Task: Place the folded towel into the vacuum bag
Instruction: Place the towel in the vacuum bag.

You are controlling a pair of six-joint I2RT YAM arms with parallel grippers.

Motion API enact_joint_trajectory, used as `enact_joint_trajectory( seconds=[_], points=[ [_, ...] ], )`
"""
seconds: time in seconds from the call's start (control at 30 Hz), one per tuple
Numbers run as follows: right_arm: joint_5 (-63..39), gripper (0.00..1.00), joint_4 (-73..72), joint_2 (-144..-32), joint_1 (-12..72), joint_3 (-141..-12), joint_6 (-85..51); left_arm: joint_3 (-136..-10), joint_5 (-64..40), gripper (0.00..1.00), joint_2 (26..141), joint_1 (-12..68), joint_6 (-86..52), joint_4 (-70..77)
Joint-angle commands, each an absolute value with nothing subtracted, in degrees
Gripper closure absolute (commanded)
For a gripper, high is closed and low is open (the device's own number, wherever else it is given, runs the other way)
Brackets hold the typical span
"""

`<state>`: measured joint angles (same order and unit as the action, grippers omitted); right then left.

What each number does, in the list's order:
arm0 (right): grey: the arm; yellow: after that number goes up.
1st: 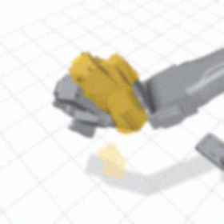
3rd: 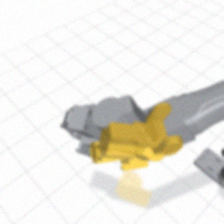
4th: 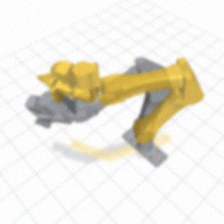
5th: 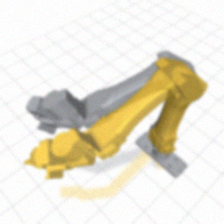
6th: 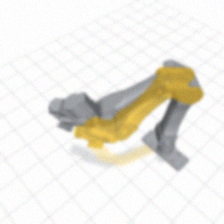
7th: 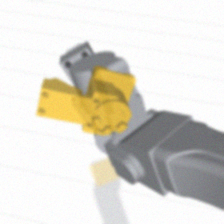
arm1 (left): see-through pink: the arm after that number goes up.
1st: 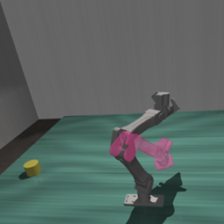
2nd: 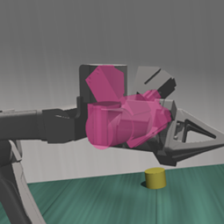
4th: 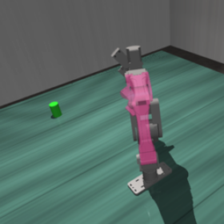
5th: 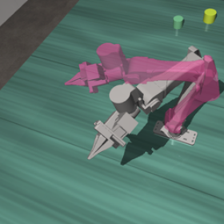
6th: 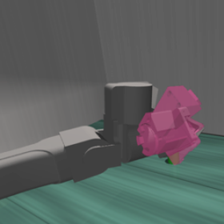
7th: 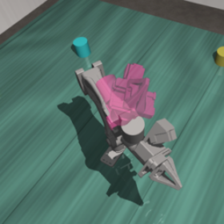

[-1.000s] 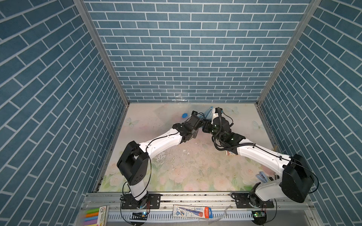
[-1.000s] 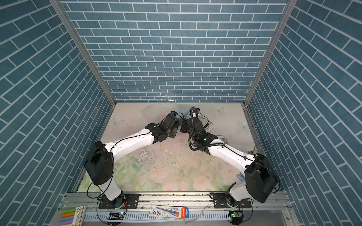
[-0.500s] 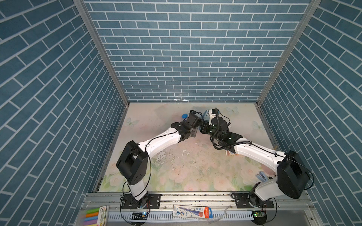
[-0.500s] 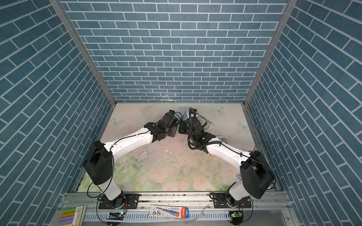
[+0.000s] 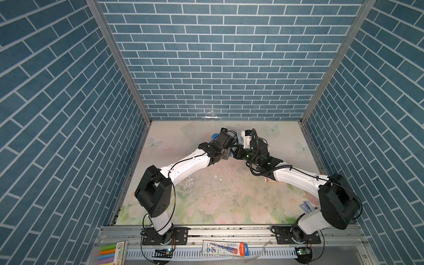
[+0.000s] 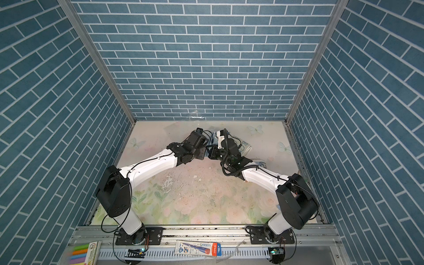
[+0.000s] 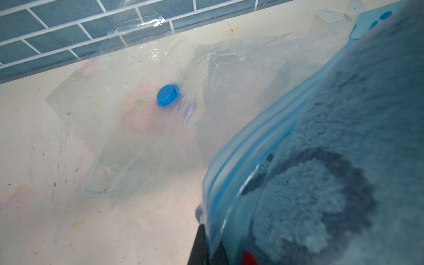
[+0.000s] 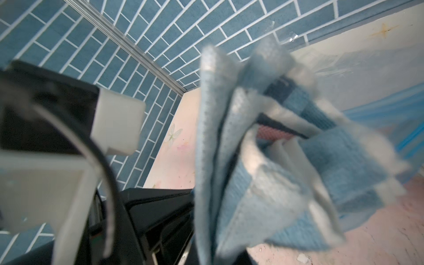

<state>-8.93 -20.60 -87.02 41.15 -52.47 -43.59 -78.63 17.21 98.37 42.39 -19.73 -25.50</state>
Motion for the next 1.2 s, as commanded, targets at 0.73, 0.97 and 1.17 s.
enact_joint_trajectory(
  seconds=[0.73,0.97,1.17],
  points=[
    [-16.1,1.00,-28.8,-89.9,35.7,-51.6,-50.0,-78.3,10.7,1.00,96.4,42.0,-20.8,-23.0],
    [-18.2,1.00,-26.2,-91.9,35.7,-53.4,-50.7,-78.5,10.9,1.00,96.4,42.0,-20.7,-23.0],
    [-13.2,1.00,-15.4,-91.9,35.6,-55.6,-54.9,-78.5,11.4,1.00,96.5,42.0,-20.9,-22.9]
  ],
)
